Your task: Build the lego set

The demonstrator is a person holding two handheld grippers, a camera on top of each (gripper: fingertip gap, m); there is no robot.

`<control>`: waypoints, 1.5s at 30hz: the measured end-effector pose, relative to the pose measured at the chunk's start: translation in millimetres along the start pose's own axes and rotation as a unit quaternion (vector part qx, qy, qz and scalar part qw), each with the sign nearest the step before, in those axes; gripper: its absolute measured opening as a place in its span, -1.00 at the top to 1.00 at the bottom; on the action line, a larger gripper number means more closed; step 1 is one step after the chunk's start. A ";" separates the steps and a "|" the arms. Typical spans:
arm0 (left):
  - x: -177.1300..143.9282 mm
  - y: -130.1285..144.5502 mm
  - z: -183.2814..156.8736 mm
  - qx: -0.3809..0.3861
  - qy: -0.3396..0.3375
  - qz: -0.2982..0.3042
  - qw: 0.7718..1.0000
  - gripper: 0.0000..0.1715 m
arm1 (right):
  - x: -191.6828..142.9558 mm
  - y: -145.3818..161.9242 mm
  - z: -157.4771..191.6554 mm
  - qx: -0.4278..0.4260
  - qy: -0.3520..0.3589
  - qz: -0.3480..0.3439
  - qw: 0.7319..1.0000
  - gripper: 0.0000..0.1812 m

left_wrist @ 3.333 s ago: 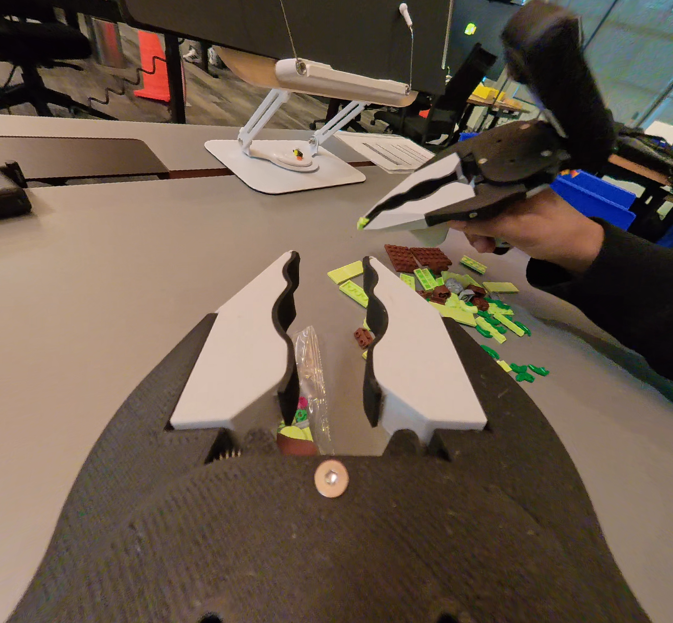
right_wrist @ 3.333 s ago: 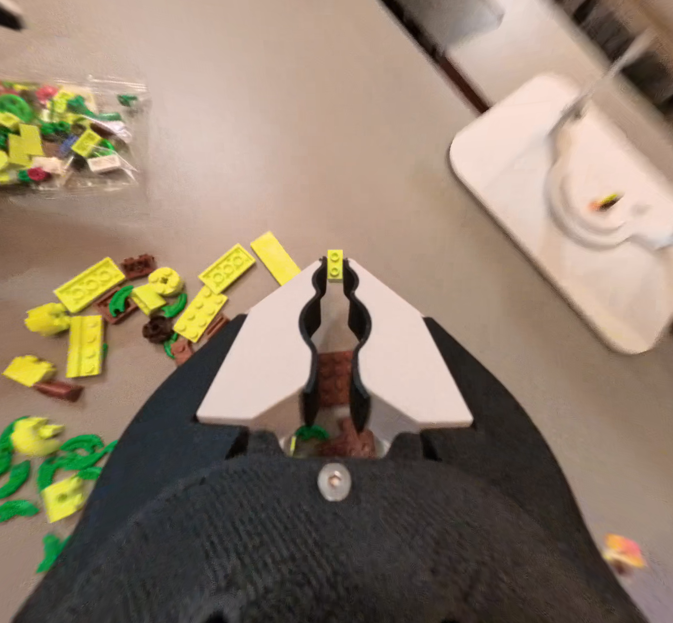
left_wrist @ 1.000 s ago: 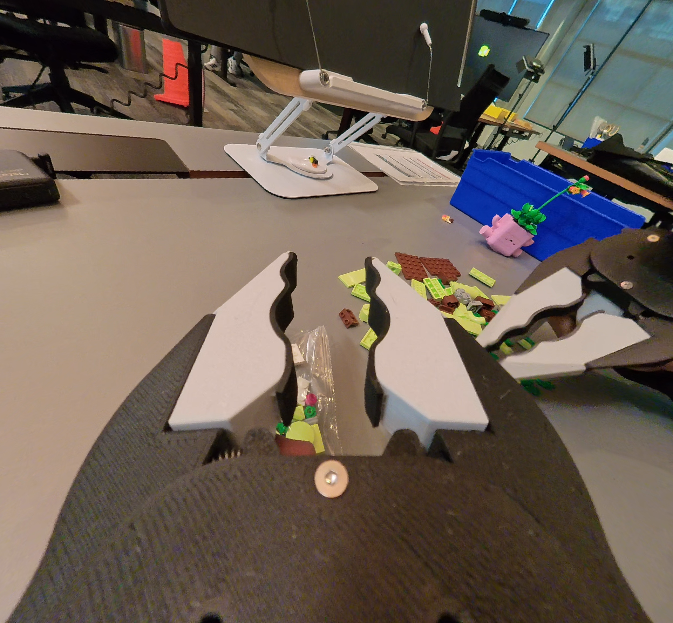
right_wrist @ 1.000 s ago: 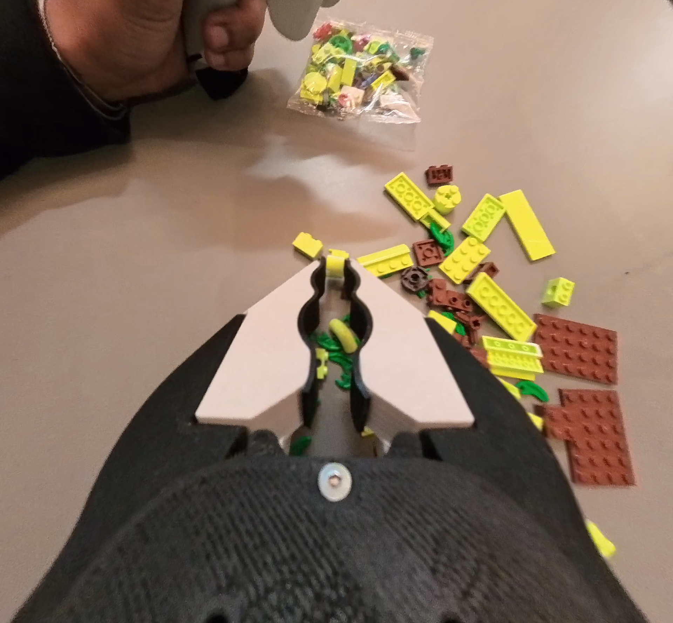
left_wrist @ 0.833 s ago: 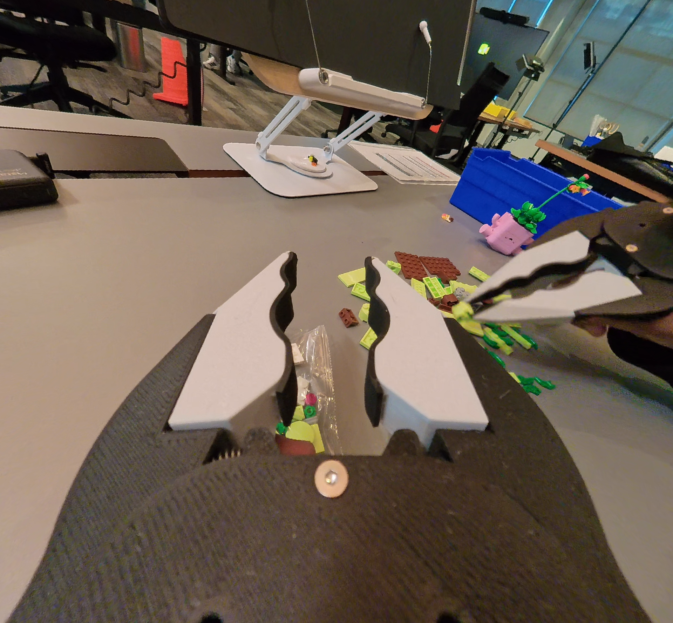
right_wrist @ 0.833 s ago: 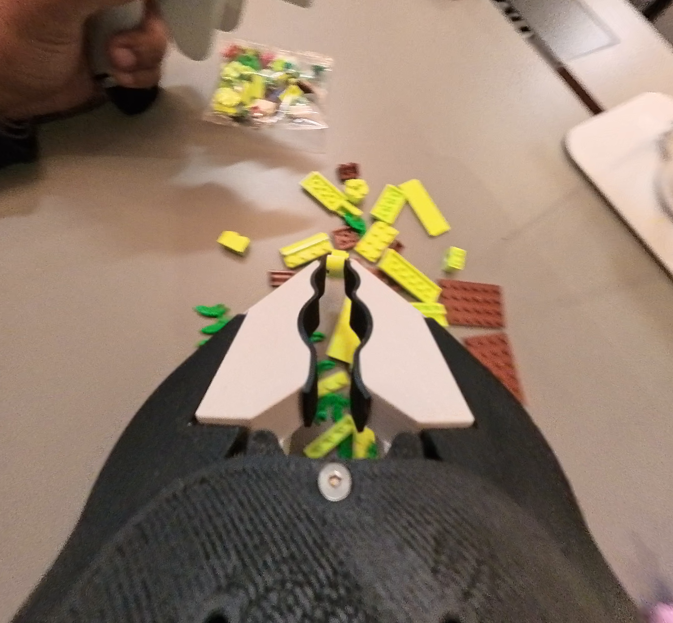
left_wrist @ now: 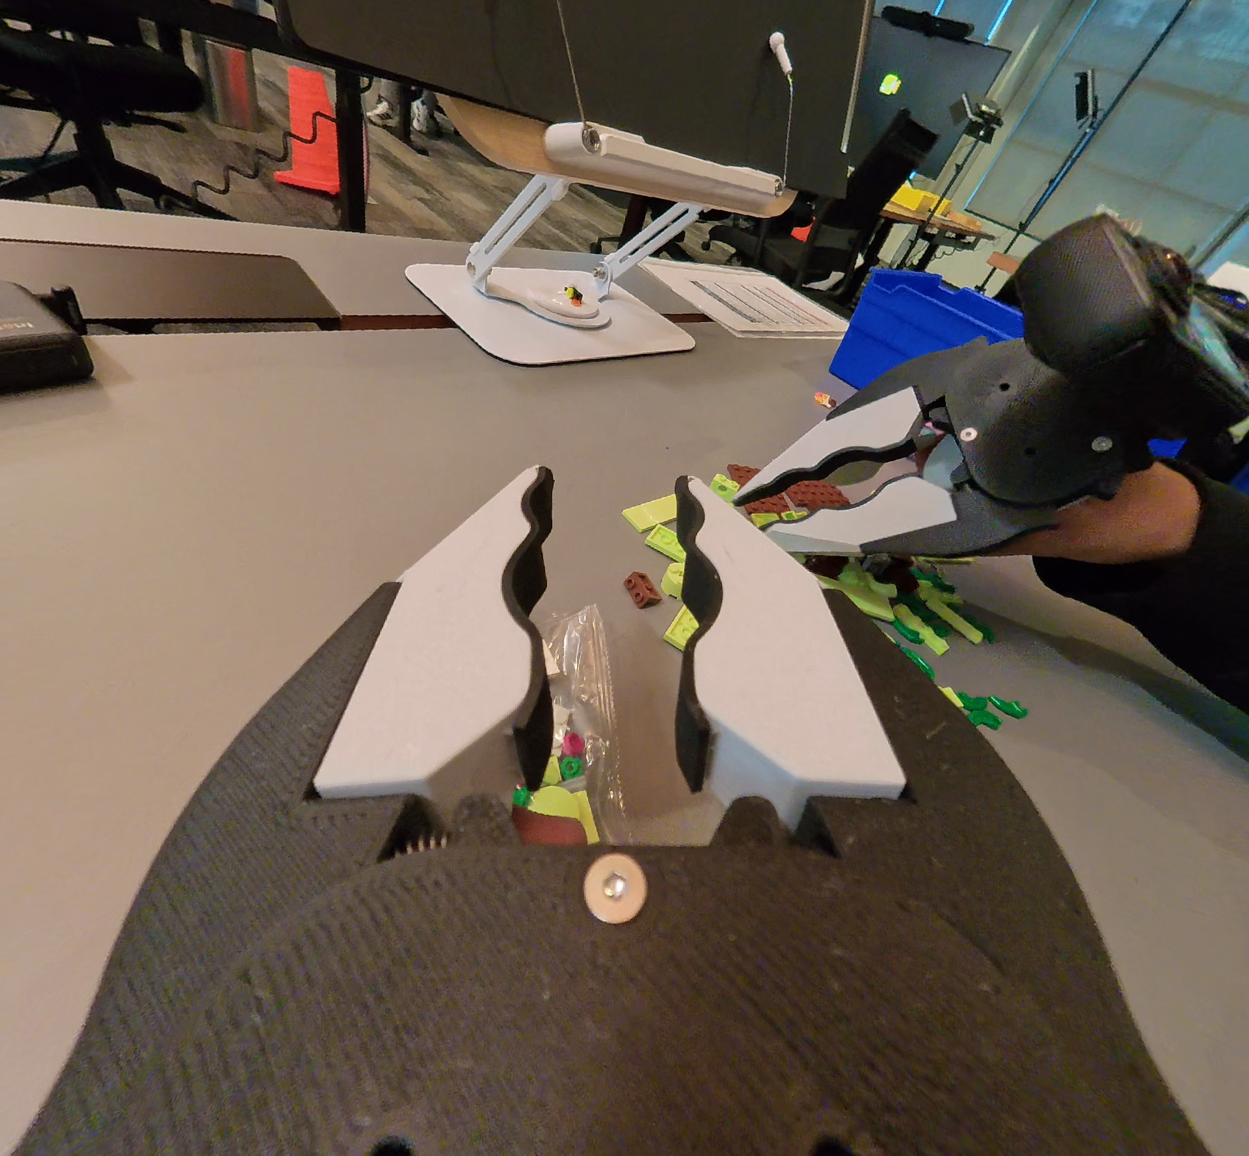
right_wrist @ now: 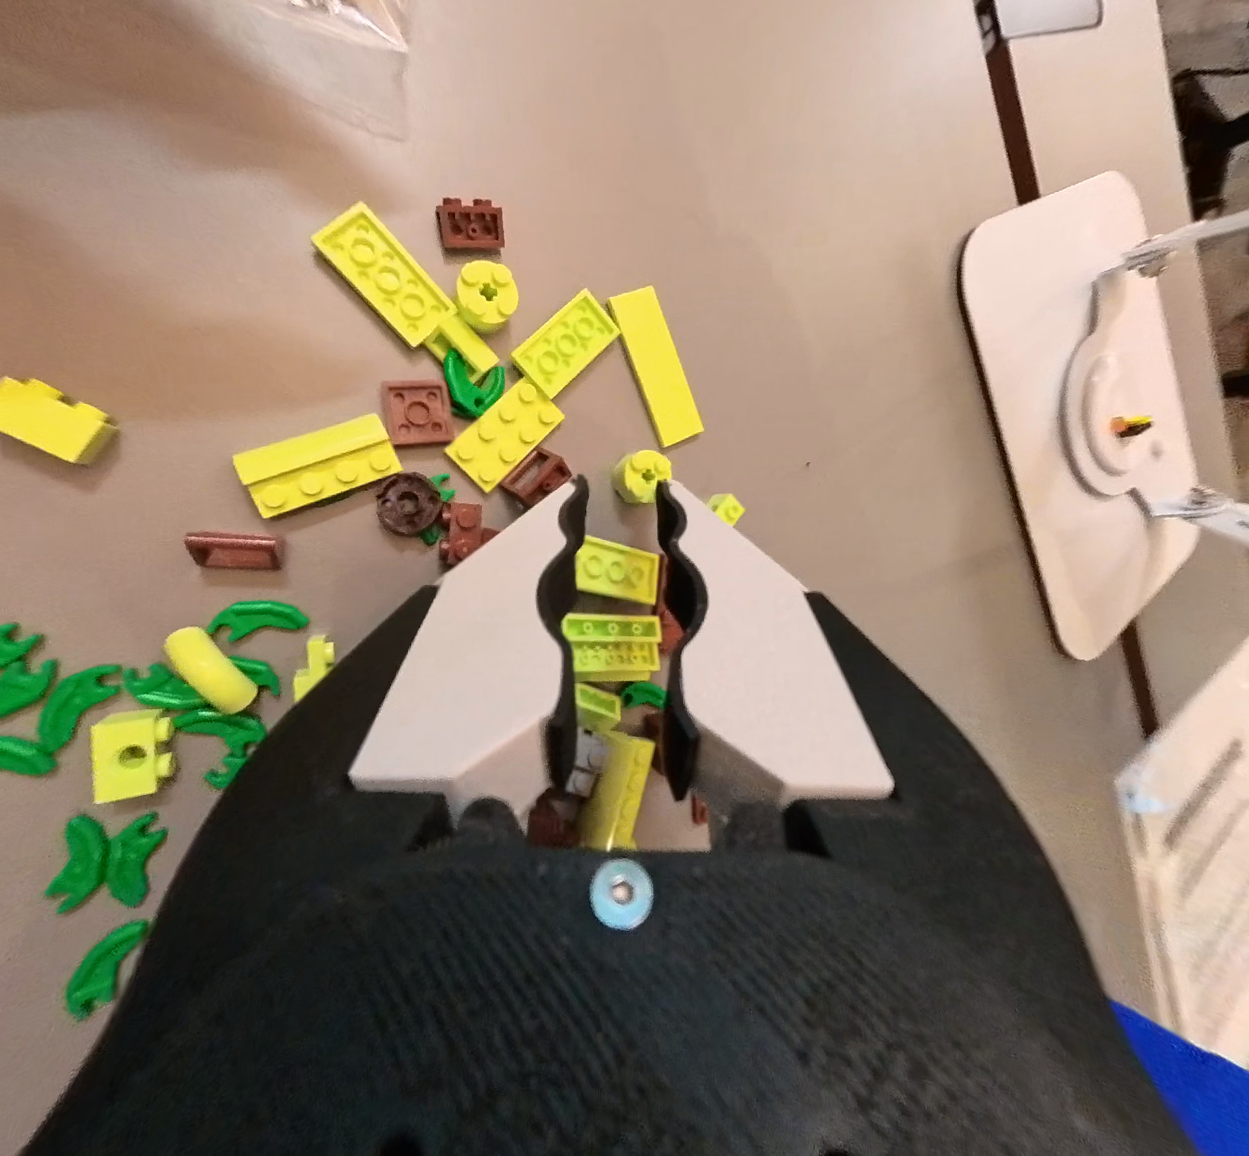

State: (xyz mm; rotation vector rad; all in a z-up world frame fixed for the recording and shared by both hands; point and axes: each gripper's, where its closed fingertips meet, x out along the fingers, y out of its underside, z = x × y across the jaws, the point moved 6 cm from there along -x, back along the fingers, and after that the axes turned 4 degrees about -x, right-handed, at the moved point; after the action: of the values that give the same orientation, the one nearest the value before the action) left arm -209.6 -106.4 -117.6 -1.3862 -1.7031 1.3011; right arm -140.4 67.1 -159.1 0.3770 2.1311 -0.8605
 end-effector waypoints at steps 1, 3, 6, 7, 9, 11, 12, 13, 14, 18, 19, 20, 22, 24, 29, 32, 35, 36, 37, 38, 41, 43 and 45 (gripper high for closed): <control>0.0 -0.1 0.0 0.000 0.000 0.000 1.000 0.60 | -0.9 0.2 -1.0 0.013 -0.007 -0.006 1.000 0.78; -0.4 -0.2 0.4 -0.002 0.000 -0.002 1.000 0.60 | -3.4 0.8 -4.9 0.032 -0.011 -0.014 0.999 0.78; -1.1 -0.5 1.2 -0.005 0.000 -0.004 1.000 0.60 | -12.0 0.5 -12.1 0.059 -0.004 -0.032 0.998 0.78; -1.3 -0.6 1.4 -0.006 0.000 -0.005 1.000 0.60 | -16.6 -0.1 -13.0 0.072 -0.008 -0.042 0.996 0.79; -1.4 -0.6 1.6 -0.007 0.000 -0.005 1.000 0.60 | -27.2 -1.4 -10.4 0.102 -0.026 -0.070 0.992 0.79; -1.2 -0.5 1.6 -0.007 0.000 -0.004 1.000 0.60 | -36.8 -0.7 -3.4 0.127 -0.046 -0.092 0.987 0.81; -1.1 -0.4 1.6 -0.007 0.000 -0.004 1.000 0.60 | -40.4 1.1 0.4 0.133 -0.049 -0.099 0.985 0.83; -1.1 -0.5 1.5 -0.007 0.000 -0.004 1.000 0.60 | -42.6 3.6 3.7 0.134 -0.047 -0.102 0.985 0.84; -0.9 -0.4 1.4 -0.007 0.001 -0.003 1.000 0.60 | -43.5 6.6 6.4 0.134 -0.043 -0.101 0.985 0.85; -0.1 0.1 0.4 -0.006 0.001 -0.001 1.000 0.60 | -35.2 15.3 15.5 0.148 -0.064 -0.089 0.983 0.78; -0.2 0.0 0.4 -0.005 0.000 -0.002 1.000 0.60 | -32.0 16.2 16.0 0.154 -0.070 -0.088 0.982 0.76; -0.4 0.0 0.5 -0.005 0.000 -0.002 1.000 0.60 | -29.1 16.6 15.8 0.159 -0.072 -0.087 0.981 0.73; -0.8 -0.2 0.9 -0.007 -0.001 -0.004 1.000 0.60 | -23.2 17.5 13.4 0.166 -0.070 -0.082 0.980 0.69; -1.2 -0.5 1.2 -0.008 -0.001 -0.006 1.000 0.60 | -19.1 17.6 11.2 0.171 -0.071 -0.079 0.980 0.68; -0.9 -0.4 1.5 -0.009 0.000 -0.005 1.000 0.60 | -15.3 19.6 7.6 0.189 -0.091 -0.067 0.976 0.89; -0.7 -0.3 1.6 -0.010 0.001 -0.005 1.000 0.60 | -17.9 20.4 4.1 0.207 -0.099 -0.073 0.971 0.91; -0.8 -0.4 1.9 -0.012 0.002 -0.005 1.000 0.60 | -25.7 19.1 -4.3 0.222 -0.087 -0.095 0.966 1.00; -0.7 -0.4 2.0 -0.012 0.002 -0.005 1.000 0.60 | -28.6 18.8 -8.3 0.226 -0.079 -0.101 0.966 1.00; -0.6 -0.4 2.0 -0.012 0.002 -0.005 1.000 0.60 | -31.2 18.6 -13.4 0.230 -0.069 -0.107 0.965 1.00; -0.5 -0.4 2.1 -0.012 0.002 -0.004 1.000 0.60 | -33.4 18.7 -18.6 0.234 -0.059 -0.113 0.964 1.00; -0.4 -0.4 2.1 -0.012 0.003 -0.004 1.000 0.60 | -36.5 20.0 -32.9 0.255 -0.047 -0.124 0.958 1.00; -0.5 -0.5 2.2 -0.013 0.003 -0.005 1.000 0.60 | -36.8 21.1 -38.9 0.269 -0.051 -0.129 0.953 1.00; -0.8 -0.5 2.5 -0.014 0.003 -0.006 1.000 0.60 | -36.5 21.4 -39.2 0.272 -0.059 -0.129 0.952 1.00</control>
State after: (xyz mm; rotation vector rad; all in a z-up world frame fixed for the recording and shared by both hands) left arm -211.8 -107.9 -117.9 -1.3934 -1.7289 1.2700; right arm -127.9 110.2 -122.9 0.3134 1.8310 -1.5896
